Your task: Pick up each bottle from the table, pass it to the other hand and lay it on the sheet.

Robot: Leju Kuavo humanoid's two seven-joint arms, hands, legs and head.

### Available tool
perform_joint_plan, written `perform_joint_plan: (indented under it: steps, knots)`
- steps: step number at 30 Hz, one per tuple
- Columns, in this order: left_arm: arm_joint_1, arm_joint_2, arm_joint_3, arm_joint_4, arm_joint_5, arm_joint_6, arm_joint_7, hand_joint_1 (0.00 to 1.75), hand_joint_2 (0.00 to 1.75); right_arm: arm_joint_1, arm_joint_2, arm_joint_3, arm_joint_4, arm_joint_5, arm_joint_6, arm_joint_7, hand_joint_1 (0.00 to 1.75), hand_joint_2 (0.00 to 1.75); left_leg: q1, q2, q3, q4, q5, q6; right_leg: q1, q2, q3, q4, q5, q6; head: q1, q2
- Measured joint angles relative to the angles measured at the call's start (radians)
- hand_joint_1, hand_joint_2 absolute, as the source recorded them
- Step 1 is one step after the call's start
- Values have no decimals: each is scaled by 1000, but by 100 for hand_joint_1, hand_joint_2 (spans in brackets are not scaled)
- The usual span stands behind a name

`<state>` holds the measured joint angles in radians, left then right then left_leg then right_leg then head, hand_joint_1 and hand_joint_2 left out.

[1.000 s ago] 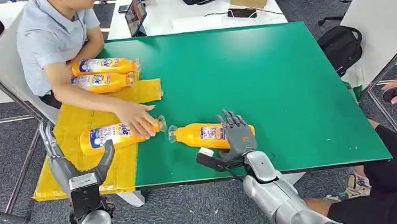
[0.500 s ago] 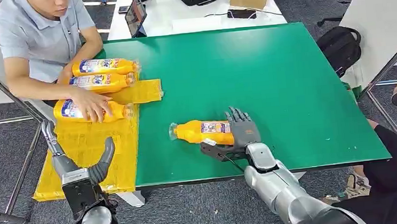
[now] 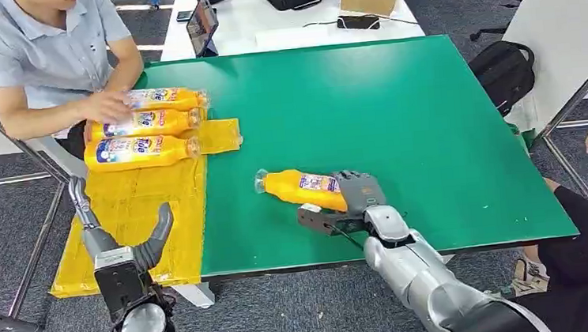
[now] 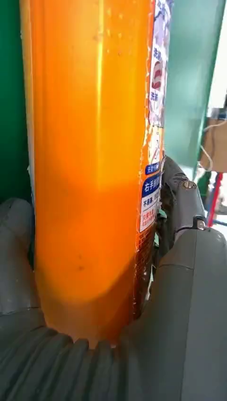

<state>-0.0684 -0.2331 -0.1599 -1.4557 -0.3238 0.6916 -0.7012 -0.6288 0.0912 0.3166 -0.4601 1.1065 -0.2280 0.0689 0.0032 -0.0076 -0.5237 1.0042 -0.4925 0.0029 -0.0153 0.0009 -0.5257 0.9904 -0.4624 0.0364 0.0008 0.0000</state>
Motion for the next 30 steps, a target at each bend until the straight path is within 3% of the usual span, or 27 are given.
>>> perform_joint_plan:
  steps: [4,7,9,14,19,23,30]
  knots:
    - [-26,15,-23,24,51,-24,0,0,175,-18,-16,-30,5,-114,115,-185,175,175,0,5,5,0,-1,0,0,5,3,0,0,0,0,0]
    - [-43,24,-42,43,72,-40,0,0,175,-16,-21,-52,6,-180,110,-264,175,175,0,4,6,0,-1,0,0,5,4,0,1,0,0,0]
    - [-48,28,-51,55,99,-78,0,0,175,-2,-20,-76,5,-271,103,-384,175,175,0,4,6,0,-1,0,1,5,4,0,2,-1,0,0]
    - [-68,23,-45,114,316,-392,78,0,175,119,13,-120,-116,-576,46,-721,175,175,1,3,0,0,1,0,1,3,0,0,3,-1,0,0]
    - [-79,5,-34,195,402,-517,103,0,175,218,32,-119,-333,-717,22,-733,175,175,1,3,-4,0,1,0,1,3,-4,0,3,-1,0,0]
    - [-64,-6,-24,199,480,-666,14,0,175,318,29,-57,-590,-883,-111,-734,175,175,0,3,-10,0,1,0,0,3,-9,0,3,-1,0,0]
    - [-15,-13,-19,149,518,-853,3,0,175,409,20,70,-834,-901,-172,-734,175,175,0,3,-12,0,1,0,1,3,-13,0,3,-1,0,0]
